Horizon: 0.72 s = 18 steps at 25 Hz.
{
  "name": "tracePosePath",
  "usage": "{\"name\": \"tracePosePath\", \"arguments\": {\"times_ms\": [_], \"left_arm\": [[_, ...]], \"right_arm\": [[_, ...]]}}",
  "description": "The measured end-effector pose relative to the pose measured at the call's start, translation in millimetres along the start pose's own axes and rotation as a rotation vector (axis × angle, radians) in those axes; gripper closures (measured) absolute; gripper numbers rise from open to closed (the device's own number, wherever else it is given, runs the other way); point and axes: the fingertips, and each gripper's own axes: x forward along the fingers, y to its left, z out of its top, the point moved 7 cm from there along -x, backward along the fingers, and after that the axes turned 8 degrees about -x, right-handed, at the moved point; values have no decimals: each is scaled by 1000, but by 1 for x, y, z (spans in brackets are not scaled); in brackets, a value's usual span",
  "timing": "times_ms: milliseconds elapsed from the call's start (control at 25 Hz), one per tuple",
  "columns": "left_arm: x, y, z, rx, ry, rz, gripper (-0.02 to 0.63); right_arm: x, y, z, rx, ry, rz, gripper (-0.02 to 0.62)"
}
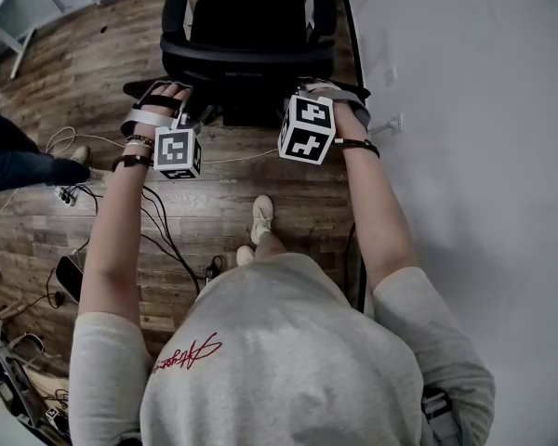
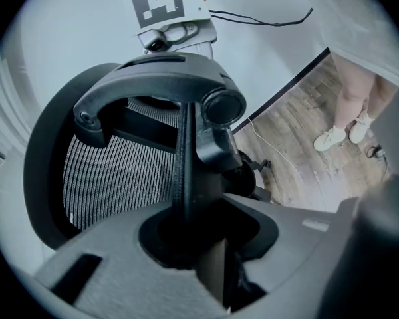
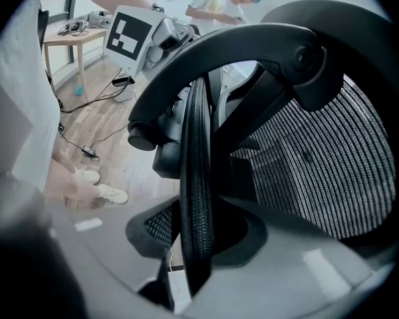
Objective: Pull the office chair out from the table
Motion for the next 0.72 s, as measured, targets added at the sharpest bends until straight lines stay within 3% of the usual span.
{"name": "tracePosePath", "arguments": {"times_ms": [720], "left_arm": [[-19, -16, 10, 7, -3, 0, 506]], "right_arm": [[-14, 25, 2, 6, 10, -4, 485]]}}
